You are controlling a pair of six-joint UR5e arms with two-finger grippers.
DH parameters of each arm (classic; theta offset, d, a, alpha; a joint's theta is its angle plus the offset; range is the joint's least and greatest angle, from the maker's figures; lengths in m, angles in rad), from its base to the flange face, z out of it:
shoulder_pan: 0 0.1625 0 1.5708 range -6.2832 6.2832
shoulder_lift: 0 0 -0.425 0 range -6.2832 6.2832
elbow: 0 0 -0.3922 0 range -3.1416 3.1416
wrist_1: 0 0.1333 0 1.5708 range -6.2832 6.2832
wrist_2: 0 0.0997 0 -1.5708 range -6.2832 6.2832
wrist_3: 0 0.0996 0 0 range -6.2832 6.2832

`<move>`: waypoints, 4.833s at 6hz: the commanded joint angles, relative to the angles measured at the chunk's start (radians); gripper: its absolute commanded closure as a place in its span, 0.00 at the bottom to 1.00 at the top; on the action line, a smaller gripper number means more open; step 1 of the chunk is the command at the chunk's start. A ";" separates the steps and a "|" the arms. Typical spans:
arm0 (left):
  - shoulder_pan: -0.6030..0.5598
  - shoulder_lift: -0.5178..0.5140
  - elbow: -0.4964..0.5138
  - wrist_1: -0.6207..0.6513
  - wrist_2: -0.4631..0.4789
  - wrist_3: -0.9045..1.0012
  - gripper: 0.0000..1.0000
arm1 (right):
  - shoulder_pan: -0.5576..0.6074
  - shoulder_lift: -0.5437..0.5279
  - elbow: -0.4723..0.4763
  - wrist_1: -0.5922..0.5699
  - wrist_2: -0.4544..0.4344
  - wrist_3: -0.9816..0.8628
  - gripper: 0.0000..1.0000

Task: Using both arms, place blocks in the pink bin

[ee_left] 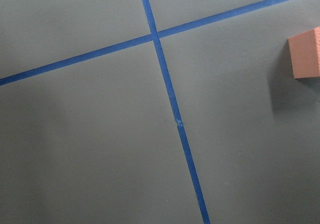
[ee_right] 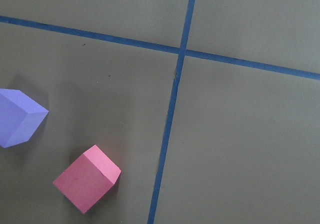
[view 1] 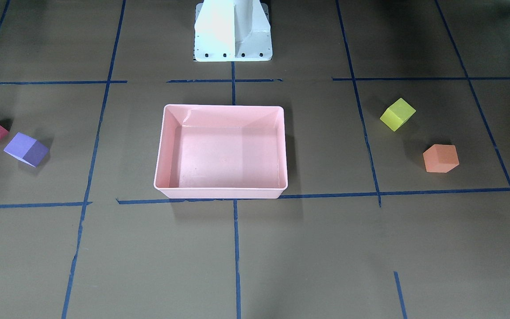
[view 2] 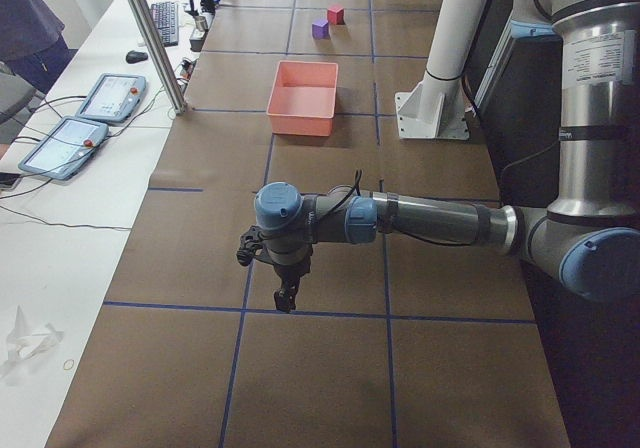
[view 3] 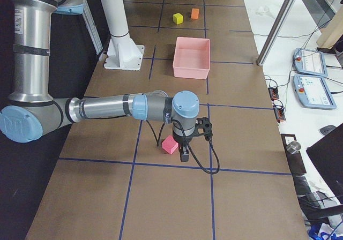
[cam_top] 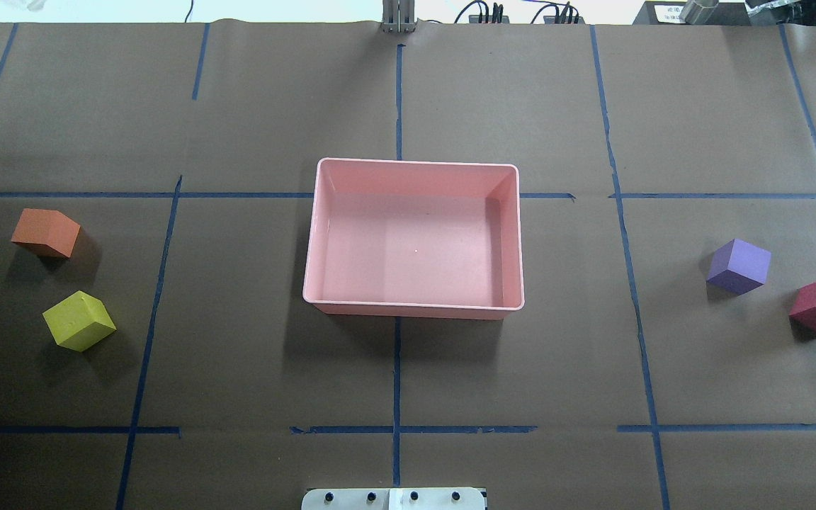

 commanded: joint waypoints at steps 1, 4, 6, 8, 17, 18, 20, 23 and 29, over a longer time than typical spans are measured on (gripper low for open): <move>0.000 0.000 0.000 0.000 -0.002 -0.001 0.00 | 0.000 0.000 0.000 0.001 0.000 -0.003 0.00; 0.003 -0.002 0.009 -0.006 -0.002 -0.001 0.00 | -0.041 0.011 0.012 0.062 0.012 0.001 0.00; 0.003 -0.002 0.009 -0.011 -0.002 0.001 0.00 | -0.168 0.033 0.003 0.182 0.008 0.003 0.00; 0.003 -0.003 0.011 -0.012 -0.002 0.001 0.00 | -0.285 0.045 -0.008 0.278 0.002 -0.029 0.00; 0.011 -0.003 0.015 -0.012 -0.002 0.001 0.00 | -0.612 0.055 -0.119 0.542 -0.092 -0.023 0.00; 0.011 -0.003 0.015 -0.012 -0.002 0.001 0.00 | -0.630 0.083 -0.156 0.542 -0.104 -0.023 0.00; 0.011 -0.003 0.015 -0.012 -0.002 0.001 0.00 | -0.653 0.100 -0.195 0.542 -0.115 -0.022 0.14; 0.011 -0.003 0.014 -0.012 -0.002 0.000 0.00 | -0.650 0.137 -0.146 0.533 -0.103 0.122 0.77; 0.087 -0.076 -0.002 -0.047 0.000 -0.007 0.00 | -0.750 0.656 0.041 0.052 -0.113 1.187 0.70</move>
